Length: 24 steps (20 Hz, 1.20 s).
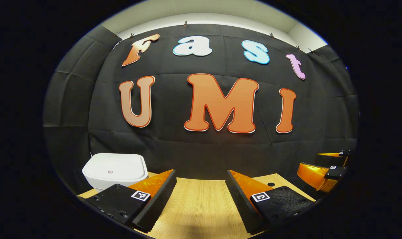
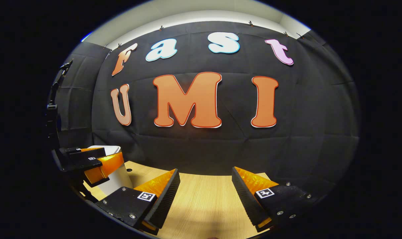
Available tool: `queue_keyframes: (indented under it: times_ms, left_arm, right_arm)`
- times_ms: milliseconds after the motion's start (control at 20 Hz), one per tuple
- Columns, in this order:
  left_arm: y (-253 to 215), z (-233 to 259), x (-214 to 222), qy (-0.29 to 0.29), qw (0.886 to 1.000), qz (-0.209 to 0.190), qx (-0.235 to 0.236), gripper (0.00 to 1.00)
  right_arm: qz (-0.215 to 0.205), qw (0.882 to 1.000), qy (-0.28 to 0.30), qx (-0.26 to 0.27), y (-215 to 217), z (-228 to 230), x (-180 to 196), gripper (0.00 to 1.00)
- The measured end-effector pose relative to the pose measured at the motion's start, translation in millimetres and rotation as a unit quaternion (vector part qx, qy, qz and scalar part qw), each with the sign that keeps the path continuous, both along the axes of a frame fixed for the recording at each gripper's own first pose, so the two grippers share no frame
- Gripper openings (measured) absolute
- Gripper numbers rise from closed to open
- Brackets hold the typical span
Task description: Press the lid of the desktop garbage bin to open it, pick up the crumpled paper on the desktop and throw it into the bin, then pick up the pop can on the desktop and drop it into the bin, and finally close the garbage bin lid.
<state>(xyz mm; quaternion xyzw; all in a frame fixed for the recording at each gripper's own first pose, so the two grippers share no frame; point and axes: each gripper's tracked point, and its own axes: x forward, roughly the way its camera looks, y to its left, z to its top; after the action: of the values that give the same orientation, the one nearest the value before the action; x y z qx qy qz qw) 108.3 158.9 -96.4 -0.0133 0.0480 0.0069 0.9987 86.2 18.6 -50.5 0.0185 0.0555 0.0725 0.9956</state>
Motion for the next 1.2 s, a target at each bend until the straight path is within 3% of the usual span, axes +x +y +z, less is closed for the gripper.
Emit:
queue_keyframes:
  times_ms: [1200]
  left_arm:
    - [-23.8,-9.9,-2.7,0.013,0.999,-0.032,0.02,0.95]
  right_arm:
    - [-0.004,1.0,0.011,0.001,-1.3,-8.4,-2.1,0.93]
